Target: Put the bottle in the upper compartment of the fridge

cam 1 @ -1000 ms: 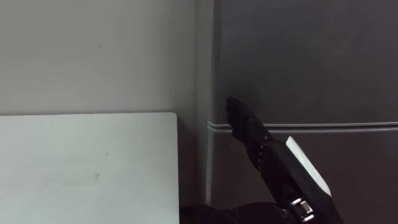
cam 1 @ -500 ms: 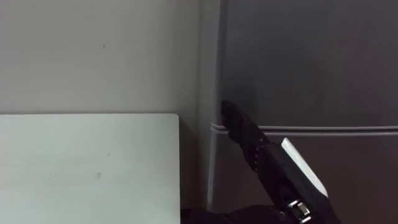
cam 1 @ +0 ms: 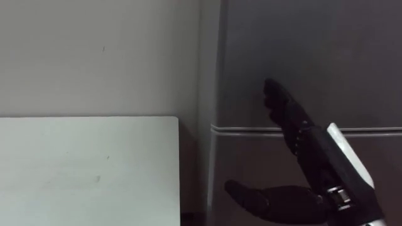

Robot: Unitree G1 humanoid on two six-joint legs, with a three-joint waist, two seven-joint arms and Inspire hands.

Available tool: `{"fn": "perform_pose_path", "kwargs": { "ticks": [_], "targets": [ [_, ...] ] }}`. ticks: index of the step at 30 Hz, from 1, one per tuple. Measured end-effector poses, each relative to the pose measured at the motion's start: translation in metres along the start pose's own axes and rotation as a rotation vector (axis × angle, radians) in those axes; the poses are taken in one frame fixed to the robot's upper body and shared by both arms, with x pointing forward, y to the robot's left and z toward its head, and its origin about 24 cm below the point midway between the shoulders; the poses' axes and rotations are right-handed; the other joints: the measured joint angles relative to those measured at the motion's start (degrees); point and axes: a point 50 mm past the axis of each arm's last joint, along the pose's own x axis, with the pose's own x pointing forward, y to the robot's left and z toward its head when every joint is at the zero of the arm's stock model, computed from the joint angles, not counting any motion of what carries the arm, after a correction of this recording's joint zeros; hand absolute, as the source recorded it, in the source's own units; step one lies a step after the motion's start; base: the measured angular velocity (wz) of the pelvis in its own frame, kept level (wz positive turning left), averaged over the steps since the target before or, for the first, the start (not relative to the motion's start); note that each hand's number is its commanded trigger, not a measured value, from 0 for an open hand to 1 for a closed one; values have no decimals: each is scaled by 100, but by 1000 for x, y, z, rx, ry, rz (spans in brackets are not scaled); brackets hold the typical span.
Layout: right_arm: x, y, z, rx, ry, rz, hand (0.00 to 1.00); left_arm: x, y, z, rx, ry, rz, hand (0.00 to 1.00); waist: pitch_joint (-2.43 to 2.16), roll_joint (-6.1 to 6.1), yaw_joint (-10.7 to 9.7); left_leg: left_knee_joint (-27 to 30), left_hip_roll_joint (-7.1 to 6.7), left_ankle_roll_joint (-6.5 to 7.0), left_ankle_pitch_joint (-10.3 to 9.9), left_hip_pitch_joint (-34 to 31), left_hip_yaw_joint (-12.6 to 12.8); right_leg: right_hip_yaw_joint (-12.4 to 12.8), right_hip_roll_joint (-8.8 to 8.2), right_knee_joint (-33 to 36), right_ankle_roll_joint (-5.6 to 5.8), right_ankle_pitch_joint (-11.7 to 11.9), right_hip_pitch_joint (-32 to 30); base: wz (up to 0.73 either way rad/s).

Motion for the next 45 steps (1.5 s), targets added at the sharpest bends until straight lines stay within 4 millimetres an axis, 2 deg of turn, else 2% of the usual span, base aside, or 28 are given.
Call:
{"fn": "perform_pose_path", "kwargs": {
  "ticks": [4, 7, 12, 20, 23, 24, 29, 34, 39, 42, 45],
  "targets": [
    [-1, -10, 0, -23, 0, -51, 0, 0, 2, 1, -25, -1, -4, 0, 22, -40, -45, 11, -1, 1, -1, 18, -10, -4, -2, -8, 0, 0, 35, 0],
    [-3, -30, 2, -71, -4, -150, 0, 0, 6, -2, -70, 8, 5, 0, 22, -77, -109, 17, -5, 3, -1, 13, -26, -15, -6, -8, 1, 0, 42, 1],
    [-8, -60, 7, -161, -20, -338, 0, -1, 8, -13, -107, 45, 20, 0, 7, -95, -280, 14, 0, 2, 0, 3, 11, 2, -7, -5, 1, 0, -11, -4],
    [-18, -87, 9, -211, -30, -545, 0, -2, 14, -18, -166, 55, 54, 0, -20, -135, -422, 5, -15, 3, 0, 46, 21, -16, -22, -21, 5, -3, 45, -1],
    [-25, -97, 0, -189, 8, -614, 0, -2, 15, -19, -166, 54, 69, 0, -14, -168, -490, 10, -23, 5, 0, 76, 13, -46, -29, -84, 12, -6, 81, 2],
    [-31, -101, -7, -184, 43, -645, 0, -3, 16, -19, -165, 54, 72, 0, -28, -184, -495, 10, -23, 9, -4, 89, 18, -51, -29, -110, 18, -3, 98, 0],
    [-49, -112, -25, -146, 146, -762, 0, -2, 18, -14, -166, 34, 97, 0, -25, -180, -530, 0, -29, 17, -9, 97, 42, -19, -34, -105, 29, -8, 90, 0],
    [-65, -127, -40, -102, 215, -933, 0, -3, 21, -7, -180, -1, 140, 0, -24, -119, -543, -44, -38, 17, -10, 125, 59, 0, -34, -111, 40, -15, 108, -1],
    [-96, -133, -69, -56, 380, -1112, 0, -3, 18, -8, -201, 8, 158, 0, 0, -55, -535, -67, -60, 19, -10, 86, 51, -18, -56, -102, 54, -24, 69, 0],
    [-106, -135, -74, -7, 414, -1189, 0, -3, 11, -9, -207, 15, 153, 0, -30, 93, -544, -88, -105, 38, -5, 99, 43, -10, -86, -98, 91, -47, 26, 0],
    [-121, -134, -85, 127, 479, -1267, 0, -4, 13, -7, -232, -1, 166, 0, -31, 85, -536, -104, -113, 39, -3, 137, 43, -16, -86, -99, 99, -54, 76, 0]
  ]
}}
